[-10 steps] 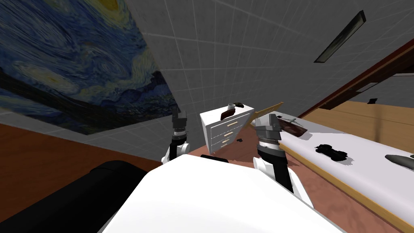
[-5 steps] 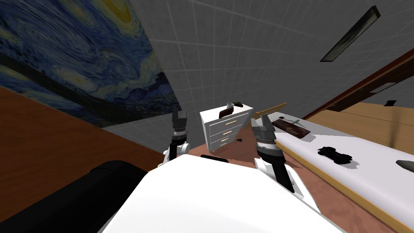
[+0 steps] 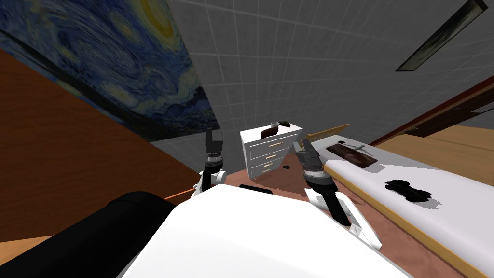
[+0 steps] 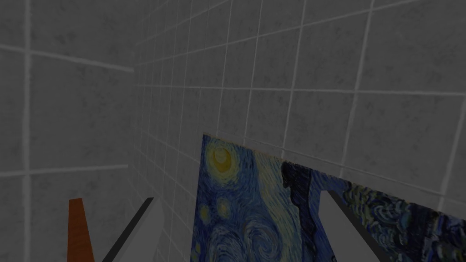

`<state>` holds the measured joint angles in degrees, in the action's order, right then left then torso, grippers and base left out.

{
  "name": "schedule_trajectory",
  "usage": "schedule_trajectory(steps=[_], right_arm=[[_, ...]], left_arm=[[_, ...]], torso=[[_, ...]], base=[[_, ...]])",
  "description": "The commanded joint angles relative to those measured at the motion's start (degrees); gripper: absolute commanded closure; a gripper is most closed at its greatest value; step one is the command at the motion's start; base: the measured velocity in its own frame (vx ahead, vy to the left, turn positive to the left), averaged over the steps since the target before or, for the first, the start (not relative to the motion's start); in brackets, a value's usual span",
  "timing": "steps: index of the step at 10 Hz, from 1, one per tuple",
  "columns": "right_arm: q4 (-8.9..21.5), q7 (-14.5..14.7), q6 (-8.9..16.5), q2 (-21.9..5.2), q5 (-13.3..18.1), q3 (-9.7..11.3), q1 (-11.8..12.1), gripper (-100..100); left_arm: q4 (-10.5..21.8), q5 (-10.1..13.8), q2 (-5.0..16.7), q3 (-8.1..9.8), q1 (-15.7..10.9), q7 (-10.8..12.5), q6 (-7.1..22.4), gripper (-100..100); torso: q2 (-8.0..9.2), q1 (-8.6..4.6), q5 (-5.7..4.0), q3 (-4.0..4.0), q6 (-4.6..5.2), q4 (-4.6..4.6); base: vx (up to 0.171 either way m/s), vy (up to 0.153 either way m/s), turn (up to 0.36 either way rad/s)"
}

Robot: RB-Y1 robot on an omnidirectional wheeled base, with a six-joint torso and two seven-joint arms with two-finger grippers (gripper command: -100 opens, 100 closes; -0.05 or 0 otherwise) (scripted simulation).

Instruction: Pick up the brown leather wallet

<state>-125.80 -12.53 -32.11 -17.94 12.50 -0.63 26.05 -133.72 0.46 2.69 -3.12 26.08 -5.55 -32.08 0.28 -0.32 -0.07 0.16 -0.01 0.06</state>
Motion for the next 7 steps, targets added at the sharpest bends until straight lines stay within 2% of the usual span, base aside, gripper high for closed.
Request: schedule_trajectory(steps=[1,2,3,4,5,6,7], right_arm=[[0.9,-0.3,-1.0,-1.9,0.6,0.3,-0.7,-100],[2.8,-0.7,-2.9,-4.1,1.9,0.9,-1.8,-100],[2.8,-0.7,-2.9,-4.9,1.9,0.9,-1.8,-100],[4.9,-1.0,-4.9,-6.9,3.3,1.4,-3.1,-100],[4.9,-1.0,-4.9,-7.9,3.3,1.4,-3.1,-100],[7.1,-1.3,-7.0,-10.0,4.8,2.0,-4.4,-100],[7.1,-1.3,-7.0,-10.9,4.8,2.0,-4.4,-100]], left_arm=[[0.0,0.0,0.0,0.00,0.0,0.0,0.0,0],[0.0,0.0,0.0,0.00,0.0,0.0,0.0,0],[0.0,0.0,0.0,0.00,0.0,0.0,0.0,0],[0.0,0.0,0.0,0.00,0.0,0.0,0.0,0],[0.0,0.0,0.0,0.00,0.0,0.0,0.0,0],[0.0,0.0,0.0,0.00,0.0,0.0,0.0,0],[0.0,0.0,0.0,0.00,0.0,0.0,0.0,0]], torso=[[0.00,0.00,0.00,0.00,0.00,0.00],[-0.01,0.02,-0.01,0.00,0.02,0.00],[0.08,-0.01,0.00,0.04,0.00,0.02],[0.01,-0.02,-0.01,0.02,0.03,0.01],[0.01,-0.02,-0.01,0.01,-0.01,0.00],[-0.03,0.02,-0.01,-0.01,0.04,0.00],[-0.01,0.04,0.00,-0.01,0.00,0.00]], base=[[-0.082,-0.071,0.087],[-0.112,-0.077,0.163],[-0.084,-0.078,0.078],[-0.089,-0.073,0.182],[-0.078,-0.063,0.091],[-0.089,-0.055,0.168],[-0.083,-0.059,0.100]])
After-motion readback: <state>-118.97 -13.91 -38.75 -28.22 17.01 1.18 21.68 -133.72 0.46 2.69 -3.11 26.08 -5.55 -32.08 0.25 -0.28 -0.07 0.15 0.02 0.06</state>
